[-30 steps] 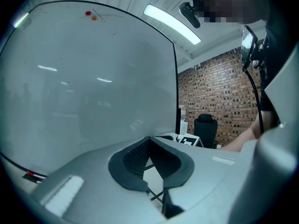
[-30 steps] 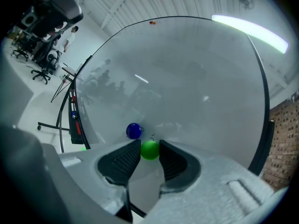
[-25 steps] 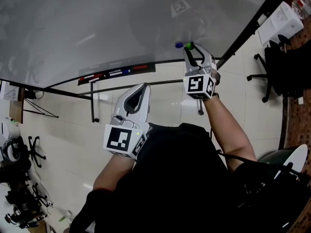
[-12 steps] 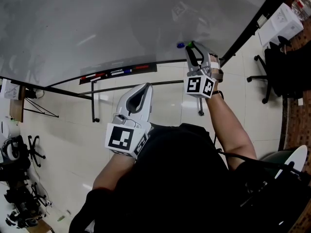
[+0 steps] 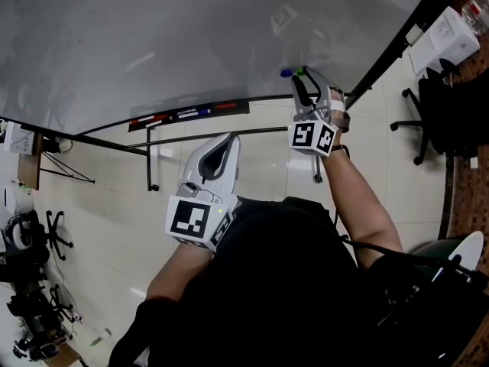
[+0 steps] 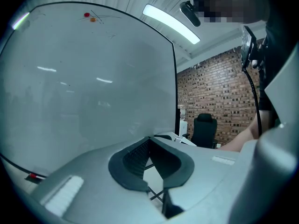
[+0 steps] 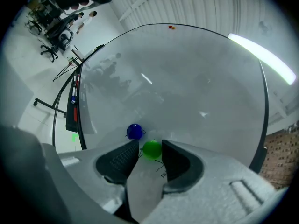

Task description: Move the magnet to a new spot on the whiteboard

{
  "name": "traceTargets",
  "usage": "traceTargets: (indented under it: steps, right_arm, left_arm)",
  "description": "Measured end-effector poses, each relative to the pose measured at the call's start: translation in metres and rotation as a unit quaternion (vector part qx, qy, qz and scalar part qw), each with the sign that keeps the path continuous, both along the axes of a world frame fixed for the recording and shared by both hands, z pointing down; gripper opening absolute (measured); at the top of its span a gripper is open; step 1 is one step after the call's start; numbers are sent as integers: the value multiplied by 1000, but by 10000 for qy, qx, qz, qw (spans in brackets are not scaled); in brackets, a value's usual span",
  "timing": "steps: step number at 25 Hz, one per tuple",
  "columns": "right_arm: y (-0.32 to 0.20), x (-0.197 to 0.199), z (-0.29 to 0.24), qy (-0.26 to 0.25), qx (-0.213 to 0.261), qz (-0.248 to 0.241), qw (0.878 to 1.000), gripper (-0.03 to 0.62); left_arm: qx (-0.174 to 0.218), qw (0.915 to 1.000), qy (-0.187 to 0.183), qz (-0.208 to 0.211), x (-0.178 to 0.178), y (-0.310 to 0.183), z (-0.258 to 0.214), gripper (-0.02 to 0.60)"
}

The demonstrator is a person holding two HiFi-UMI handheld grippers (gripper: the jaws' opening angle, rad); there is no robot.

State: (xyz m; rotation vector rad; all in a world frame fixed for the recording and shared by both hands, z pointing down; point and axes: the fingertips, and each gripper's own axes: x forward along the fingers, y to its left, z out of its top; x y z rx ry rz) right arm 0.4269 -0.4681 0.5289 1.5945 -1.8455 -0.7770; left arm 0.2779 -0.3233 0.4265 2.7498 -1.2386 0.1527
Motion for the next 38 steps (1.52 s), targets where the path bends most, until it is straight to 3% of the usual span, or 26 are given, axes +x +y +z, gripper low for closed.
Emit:
traceTargets:
  steps: [14,18,20,22,25,27,29,31,34,38]
  right_arm:
    - [38,-4,-6,-691,-496,21,9964,135]
    - [67,-25,-9,-1093,-909,-150,9897,2]
    - [88,-41,-6,-1575,-1307,-348,9782,0]
    - [112,-61,-5,-2246,-1785,-524,9565,0]
    - [150,-94,-13,-3365,-2284,-698,9109,0]
    - [176,-116,-23,-4050,-2417,-784,8783,0]
    - [203,-142,-35,-4498,-2423,-879,8552,0]
    - [231,-169,-46,-4641,-2321,-929,8497,0]
    - [269,-202,-54,-4576,-2143,-809,8591,0]
    - [316,-241,-62,-4622,-2064,-689,8597,0]
  left_arm:
    - [-58,9999,93,-99,-20,15,-11,17]
    - [-60,9998,93,-140,-41,24,-12,17]
    - [-97,9999,39,-127,-53,30,-7,17]
    - [-132,9999,14,-89,-69,37,-4,17]
    - [-134,9999,36,17,-97,49,-6,17]
    - [-110,9999,49,102,-117,59,-9,17]
    - [-61,9998,71,180,-140,71,-12,17]
    - [-32,9995,74,318,-163,86,-14,17]
    - [-107,9973,50,719,-183,113,-8,17]
    - [-134,9940,173,1074,-202,142,0,17]
